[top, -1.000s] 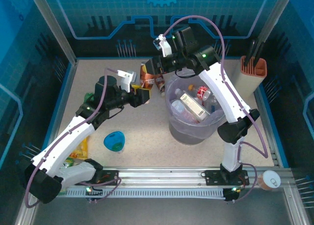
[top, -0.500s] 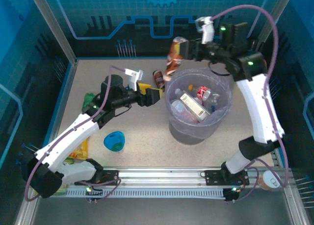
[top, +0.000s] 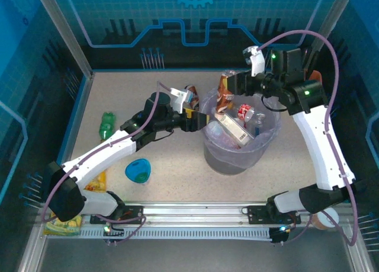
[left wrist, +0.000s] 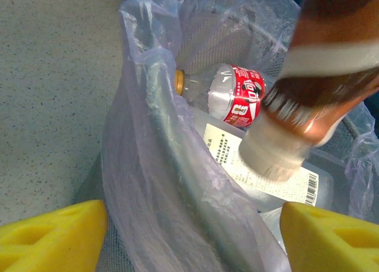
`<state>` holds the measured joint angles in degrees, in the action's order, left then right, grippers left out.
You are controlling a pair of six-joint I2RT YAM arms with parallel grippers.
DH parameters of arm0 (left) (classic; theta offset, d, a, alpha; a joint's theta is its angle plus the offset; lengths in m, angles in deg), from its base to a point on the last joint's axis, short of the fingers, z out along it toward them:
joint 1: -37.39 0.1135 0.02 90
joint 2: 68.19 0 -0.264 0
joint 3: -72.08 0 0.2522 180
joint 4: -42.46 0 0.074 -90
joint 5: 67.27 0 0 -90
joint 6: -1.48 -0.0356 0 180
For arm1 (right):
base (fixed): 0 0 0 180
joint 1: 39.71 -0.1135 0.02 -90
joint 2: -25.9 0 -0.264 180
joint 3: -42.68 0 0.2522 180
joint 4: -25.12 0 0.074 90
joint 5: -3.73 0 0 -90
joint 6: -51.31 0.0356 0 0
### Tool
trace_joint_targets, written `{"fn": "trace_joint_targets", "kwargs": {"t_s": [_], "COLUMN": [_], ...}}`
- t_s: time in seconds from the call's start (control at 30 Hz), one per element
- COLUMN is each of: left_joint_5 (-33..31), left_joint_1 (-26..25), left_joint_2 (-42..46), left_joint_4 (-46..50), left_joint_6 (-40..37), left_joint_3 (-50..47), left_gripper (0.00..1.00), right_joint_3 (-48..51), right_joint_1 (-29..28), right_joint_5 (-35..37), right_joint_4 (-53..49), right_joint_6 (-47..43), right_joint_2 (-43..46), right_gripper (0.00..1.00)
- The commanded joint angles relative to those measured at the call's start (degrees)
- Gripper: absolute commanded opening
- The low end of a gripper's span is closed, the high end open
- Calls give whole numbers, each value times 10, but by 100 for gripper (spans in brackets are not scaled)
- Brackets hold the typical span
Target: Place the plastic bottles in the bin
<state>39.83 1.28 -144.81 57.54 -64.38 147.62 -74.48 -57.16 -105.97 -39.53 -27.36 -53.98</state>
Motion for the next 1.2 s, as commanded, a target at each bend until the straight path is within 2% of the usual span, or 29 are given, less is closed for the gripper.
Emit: {"fn": "trace_joint_targets", "kwargs": {"t_s": [0.0,0.5,0.77,0.9,1.03,1.07,1.17], "left_joint_5": [-13,-17,-14,-20,-22,-22,-22], "left_joint_1": [-5,-8,-8,-8,-8,-8,-8], "left_joint_2": [1,-5,-5,-1,3,4,6], "left_joint_4": [-24,-34,-36,-38,-40,-40,-35], "left_joint_6": [7,11,8,7,7,6,5], "left_joint_3": [-2,-10,-5,-8,-11,-11,-7], "left_gripper": [75,65,63,62,61,61,61], "right_joint_3": [38,265,170,170,221,230,221], "right_joint_1": [1,-22,-21,-36,-57,-60,-60], "right_joint_5": [-19,-16,-12,-7,5,7,16], "right_joint_4": [26,134,84,67,72,72,54], "right_joint_6": [10,119,98,97,104,105,96], "right_joint_2": [12,68,65,65,67,68,71], "right_gripper": [26,22,23,25,34,39,62]}}
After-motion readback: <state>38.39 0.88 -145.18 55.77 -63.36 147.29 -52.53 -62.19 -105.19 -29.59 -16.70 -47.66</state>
